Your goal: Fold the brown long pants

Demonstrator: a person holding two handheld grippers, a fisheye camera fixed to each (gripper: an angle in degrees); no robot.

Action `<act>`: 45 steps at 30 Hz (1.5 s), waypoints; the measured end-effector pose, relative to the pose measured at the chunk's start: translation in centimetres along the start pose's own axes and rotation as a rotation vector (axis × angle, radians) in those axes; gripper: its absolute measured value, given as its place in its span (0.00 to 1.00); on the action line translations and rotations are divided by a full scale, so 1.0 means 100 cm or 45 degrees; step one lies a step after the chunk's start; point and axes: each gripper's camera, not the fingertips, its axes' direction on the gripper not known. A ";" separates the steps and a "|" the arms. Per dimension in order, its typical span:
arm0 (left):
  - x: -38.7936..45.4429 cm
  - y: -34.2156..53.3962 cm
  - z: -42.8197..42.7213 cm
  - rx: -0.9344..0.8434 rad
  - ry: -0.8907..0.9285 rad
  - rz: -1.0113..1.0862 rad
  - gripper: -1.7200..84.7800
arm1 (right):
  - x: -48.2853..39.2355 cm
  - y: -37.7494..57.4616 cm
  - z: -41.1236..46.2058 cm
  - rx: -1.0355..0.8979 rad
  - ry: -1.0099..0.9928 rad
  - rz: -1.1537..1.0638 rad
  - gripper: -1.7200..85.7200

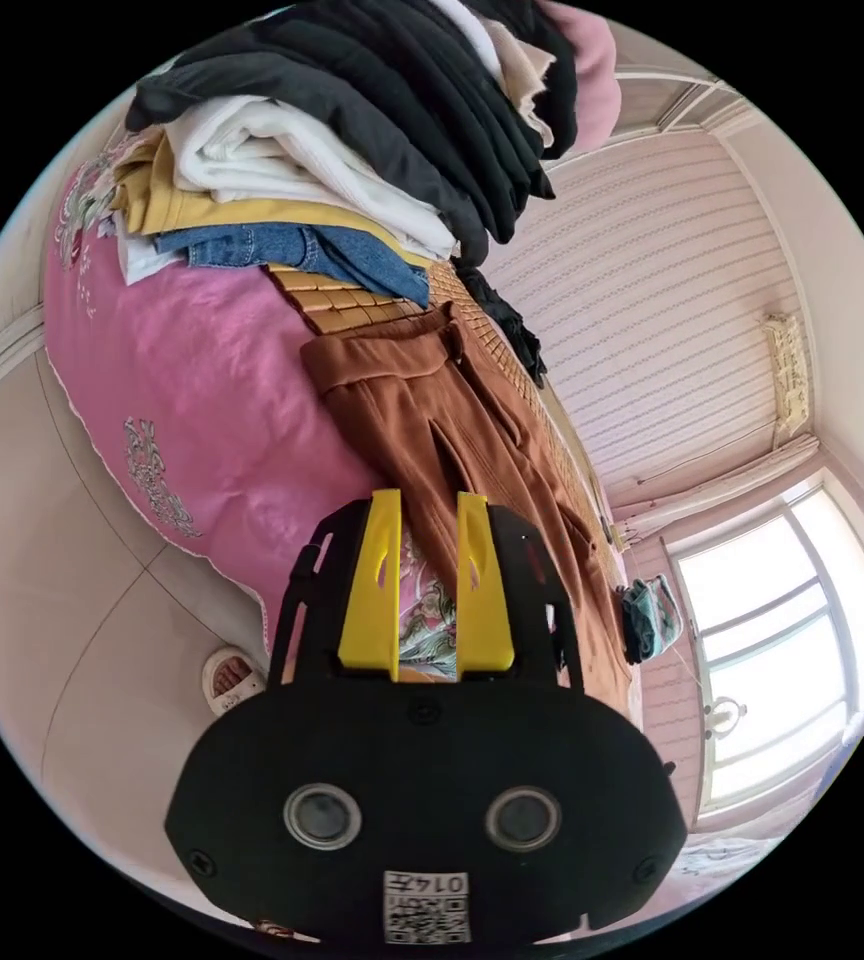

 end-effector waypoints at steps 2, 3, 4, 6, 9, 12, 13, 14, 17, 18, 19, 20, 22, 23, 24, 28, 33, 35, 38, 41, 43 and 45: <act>0.004 -0.001 0.002 -0.008 -0.044 0.031 0.04 | 0.000 -0.001 -0.002 0.019 -0.042 -0.019 0.05; 0.004 0.000 -0.001 0.007 -0.005 0.015 0.02 | 0.000 -0.001 -0.003 0.024 -0.050 -0.019 0.05; 0.005 0.001 -0.003 0.024 0.015 0.014 0.02 | -0.001 -0.001 -0.006 0.033 -0.069 -0.019 0.04; 0.016 0.007 -0.018 0.107 0.072 0.077 0.01 | -0.003 -0.003 -0.012 0.055 -0.092 -0.036 0.03; 0.033 0.014 -0.040 0.144 0.100 0.153 0.01 | -0.018 -0.008 -0.026 0.091 -0.084 -0.111 0.03; 0.049 0.023 -0.069 0.160 0.141 0.227 0.01 | -0.042 -0.019 -0.044 0.113 -0.019 -0.231 0.03; 0.052 0.025 -0.076 0.167 0.145 0.252 0.01 | -0.052 -0.024 -0.052 0.119 0.001 -0.280 0.03; 0.059 0.030 -0.089 0.189 0.134 0.305 0.01 | -0.062 -0.029 -0.060 0.124 0.018 -0.329 0.03; 0.075 0.040 -0.117 0.246 0.119 0.397 0.01 | -0.085 -0.044 -0.073 0.130 0.047 -0.434 0.03; 0.083 0.039 -0.122 0.260 0.110 0.425 0.01 | -0.090 -0.049 -0.074 0.129 0.051 -0.455 0.03; 0.088 0.038 -0.124 0.265 0.104 0.441 0.01 | -0.101 -0.060 -0.072 0.119 0.062 -0.500 0.03; 0.099 0.032 -0.123 0.273 0.090 0.482 0.01 | -0.114 -0.074 -0.065 0.097 0.083 -0.552 0.03; 0.120 0.019 -0.115 0.298 0.068 0.546 0.01 | -0.136 -0.099 -0.044 0.059 0.151 -0.639 0.03; 0.133 0.006 -0.105 0.311 0.066 0.577 0.01 | -0.150 -0.117 -0.025 0.037 0.218 -0.693 0.03; 0.147 -0.010 -0.092 0.321 0.066 0.592 0.01 | -0.157 -0.127 -0.014 0.028 0.251 -0.718 0.03; 0.193 -0.064 -0.036 0.271 -0.024 0.679 0.01 | -0.191 -0.206 0.070 -0.052 0.404 -0.795 0.04; 0.225 -0.141 0.075 0.151 -0.226 0.634 0.08 | -0.190 -0.309 0.179 -0.206 0.428 -0.657 0.07; 0.217 -0.151 0.105 0.123 -0.323 0.524 0.09 | -0.163 -0.335 0.227 -0.267 0.373 -0.428 0.11; 0.206 -0.142 0.110 0.144 -0.213 0.483 0.10 | -0.125 -0.323 0.245 -0.290 0.259 -0.312 0.13; 0.195 -0.106 0.092 0.123 -0.121 0.540 0.11 | -0.083 -0.293 0.220 -0.228 0.206 -0.277 0.13; 0.176 -0.081 0.081 0.127 -0.120 0.503 0.11 | -0.054 -0.276 0.197 -0.153 0.193 -0.202 0.13; 0.144 -0.054 0.075 0.097 -0.119 0.394 0.12 | -0.026 -0.263 0.181 -0.097 0.177 -0.116 0.14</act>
